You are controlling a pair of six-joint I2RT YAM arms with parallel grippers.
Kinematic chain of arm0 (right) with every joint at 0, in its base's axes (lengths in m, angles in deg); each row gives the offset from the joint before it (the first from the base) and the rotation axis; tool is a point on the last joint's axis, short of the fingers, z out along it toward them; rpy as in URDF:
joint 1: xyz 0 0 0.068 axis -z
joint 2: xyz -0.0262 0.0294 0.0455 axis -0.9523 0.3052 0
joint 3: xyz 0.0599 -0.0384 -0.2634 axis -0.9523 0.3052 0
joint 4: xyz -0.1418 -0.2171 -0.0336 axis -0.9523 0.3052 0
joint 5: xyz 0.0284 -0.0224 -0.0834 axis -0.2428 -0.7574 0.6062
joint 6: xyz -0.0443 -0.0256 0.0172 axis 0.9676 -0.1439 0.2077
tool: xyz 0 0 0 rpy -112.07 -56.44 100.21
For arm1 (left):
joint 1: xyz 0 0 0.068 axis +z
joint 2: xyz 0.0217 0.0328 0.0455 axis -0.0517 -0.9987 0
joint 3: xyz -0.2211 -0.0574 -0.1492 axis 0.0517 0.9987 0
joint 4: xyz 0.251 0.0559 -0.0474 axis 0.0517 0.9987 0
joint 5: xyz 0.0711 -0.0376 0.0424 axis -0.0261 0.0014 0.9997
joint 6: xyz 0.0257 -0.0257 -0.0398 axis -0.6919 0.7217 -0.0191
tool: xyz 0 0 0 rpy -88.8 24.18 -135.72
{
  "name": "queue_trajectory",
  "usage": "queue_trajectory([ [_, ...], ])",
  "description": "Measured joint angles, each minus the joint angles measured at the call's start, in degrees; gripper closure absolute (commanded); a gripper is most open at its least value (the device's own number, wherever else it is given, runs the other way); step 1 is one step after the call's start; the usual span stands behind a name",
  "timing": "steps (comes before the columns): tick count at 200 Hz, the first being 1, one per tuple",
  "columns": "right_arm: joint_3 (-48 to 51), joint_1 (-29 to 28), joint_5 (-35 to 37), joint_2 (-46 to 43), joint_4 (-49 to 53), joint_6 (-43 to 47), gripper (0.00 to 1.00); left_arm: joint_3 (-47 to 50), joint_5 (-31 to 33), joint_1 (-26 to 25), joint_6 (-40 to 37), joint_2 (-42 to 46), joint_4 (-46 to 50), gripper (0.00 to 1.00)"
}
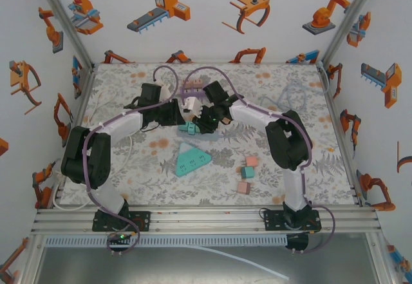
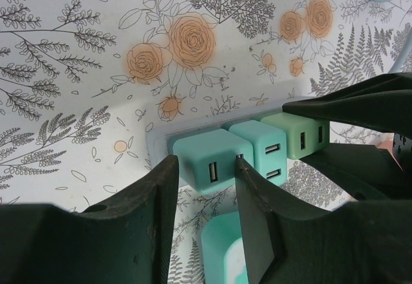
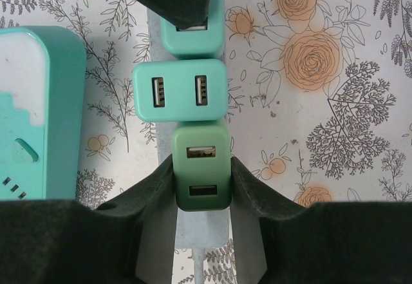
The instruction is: Pull the plug off the socket
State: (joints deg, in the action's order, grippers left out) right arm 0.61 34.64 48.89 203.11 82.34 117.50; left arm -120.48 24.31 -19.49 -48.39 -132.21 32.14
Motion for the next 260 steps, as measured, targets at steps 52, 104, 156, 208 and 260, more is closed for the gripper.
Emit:
queue_trajectory([
  [52, 0.4, 0.0, 0.0, -0.3, -1.0, -2.2, 0.73, -2.4, 0.9, -0.7, -0.5, -1.7, 1.3, 0.60],
  [104, 2.0, 0.0, -0.1, -1.2, -2.9, -2.7, 0.77, -1.0, 1.3, -0.7, -0.1, -1.4, -1.2, 0.60],
  [156, 4.8, 0.0, -1.5, -3.2, -5.0, -2.9, 0.80, 0.1, 1.9, -0.9, 0.4, -1.1, -3.3, 0.61],
  [208, 7.3, 0.0, -3.0, -5.6, -6.6, -3.7, 0.83, 0.8, 2.9, -1.5, 0.8, -0.6, -4.6, 0.61],
  [260, 8.7, -0.1, -2.2, -6.3, -8.0, -3.7, 0.85, 4.9, 1.8, -1.5, 0.8, 1.9, -7.8, 0.60],
])
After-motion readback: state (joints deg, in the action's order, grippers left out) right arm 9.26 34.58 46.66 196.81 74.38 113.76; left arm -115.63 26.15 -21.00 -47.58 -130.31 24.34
